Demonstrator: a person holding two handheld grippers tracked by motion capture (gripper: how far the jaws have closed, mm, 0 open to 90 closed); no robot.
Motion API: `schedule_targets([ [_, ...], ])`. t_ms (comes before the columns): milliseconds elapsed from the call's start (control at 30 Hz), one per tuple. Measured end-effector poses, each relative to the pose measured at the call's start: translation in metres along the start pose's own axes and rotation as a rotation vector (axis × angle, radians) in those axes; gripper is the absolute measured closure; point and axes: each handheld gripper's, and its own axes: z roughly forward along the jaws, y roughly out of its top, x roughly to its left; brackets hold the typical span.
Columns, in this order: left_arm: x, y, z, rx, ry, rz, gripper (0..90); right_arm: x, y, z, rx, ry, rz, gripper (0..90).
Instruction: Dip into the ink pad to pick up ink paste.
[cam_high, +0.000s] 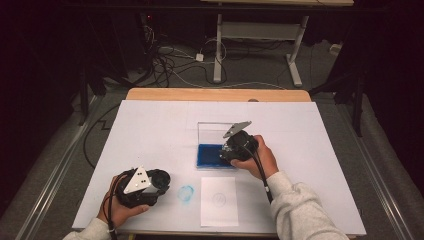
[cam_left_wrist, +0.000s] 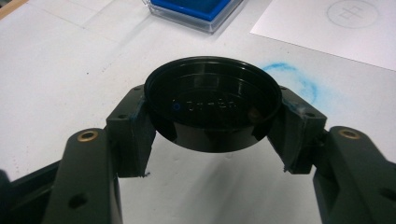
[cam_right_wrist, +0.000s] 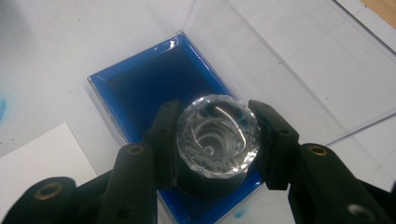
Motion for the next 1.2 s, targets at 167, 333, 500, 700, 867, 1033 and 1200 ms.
schedule_targets([
  [167, -0.0003, 0.0001, 0.0001, 0.002, -0.001, 0.002, 36.7, -0.0018, -0.0001, -0.0003, 0.004, 0.008, 0.004, 57.0],
  [333, 0.0, -0.0004, -0.0008, 0.0, -0.001, 0.0, 36.8, -0.0028, -0.001, 0.0006, -0.007, 0.014, 0.009, 56.9],
  [500, -0.0005, -0.0003, -0.0014, 0.001, -0.001, 0.002, 36.7, 0.0, -0.0014, -0.0013, 0.006, -0.001, -0.001, 56.9],
  [700, -0.0009, -0.0006, -0.0016, 0.002, 0.0, 0.002, 36.8, -0.0009, -0.0034, -0.0009, -0.009, 0.005, 0.005, 56.9],
  [867, -0.0008, -0.0009, -0.0019, 0.002, 0.0, 0.001, 36.7, 0.0008, -0.0045, -0.0019, -0.011, -0.001, -0.006, 56.9],
  [1033, -0.0007, -0.0009, -0.0016, 0.004, -0.002, 0.0, 36.7, 0.0027, -0.0039, -0.0028, -0.004, -0.009, -0.021, 56.9],
  [1200, 0.0, -0.001, -0.0018, 0.003, -0.002, -0.002, 36.8, 0.0025, -0.0023, -0.0035, 0.006, -0.009, -0.029, 56.9],
])
